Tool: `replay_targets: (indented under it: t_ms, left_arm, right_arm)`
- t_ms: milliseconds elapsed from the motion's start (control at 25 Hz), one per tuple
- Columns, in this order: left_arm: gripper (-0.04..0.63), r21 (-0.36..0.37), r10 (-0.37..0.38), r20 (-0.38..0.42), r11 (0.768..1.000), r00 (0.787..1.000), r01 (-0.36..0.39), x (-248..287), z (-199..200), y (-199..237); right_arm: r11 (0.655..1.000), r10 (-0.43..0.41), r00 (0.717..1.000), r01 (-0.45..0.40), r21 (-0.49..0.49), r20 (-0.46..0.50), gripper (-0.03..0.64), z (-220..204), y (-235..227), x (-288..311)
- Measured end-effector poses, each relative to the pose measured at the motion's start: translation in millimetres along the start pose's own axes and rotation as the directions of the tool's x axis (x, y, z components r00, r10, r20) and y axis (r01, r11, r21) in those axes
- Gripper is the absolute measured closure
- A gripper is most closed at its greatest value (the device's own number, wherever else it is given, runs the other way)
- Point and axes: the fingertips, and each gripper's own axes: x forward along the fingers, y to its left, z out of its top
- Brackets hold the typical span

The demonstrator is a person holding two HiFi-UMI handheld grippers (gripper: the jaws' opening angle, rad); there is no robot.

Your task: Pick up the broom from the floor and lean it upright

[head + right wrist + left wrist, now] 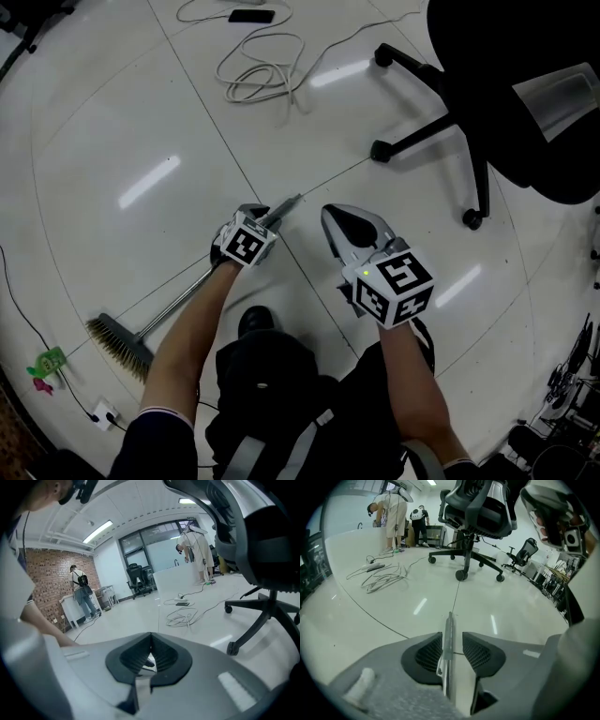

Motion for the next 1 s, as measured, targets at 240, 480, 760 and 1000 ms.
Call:
replay_targets:
  t_ms: [240,480,760,1000]
  left_arm:
    - [0.453,0.024,-0.018,-0.094,0.999,0.995,0.021,37,-28,5]
    - [0.492,0.059,-0.013,-0.136,0.998,0.991,0.022,46,-40,8]
    - [0.502,0.049,-0.02,-0.087,0.999,0.996,0.024,5,-5,6]
    - [0.505,0.062,0.035,0.044,0.997,0.998,-0.037,-92,72,5]
  right_arm:
    - [0.999,-0.037,0.999,0.037,0.025,-0.022,0.614,-13,-18,-1]
    - [0.998,-0.056,0.998,0.057,0.026,-0.021,0.614,-13,-24,-2]
    - [0.998,-0.054,0.998,0.055,0.04,-0.017,0.614,6,-16,-15]
    - [0.997,-0.028,1.0,0.027,0.07,0.003,0.614,62,14,-48]
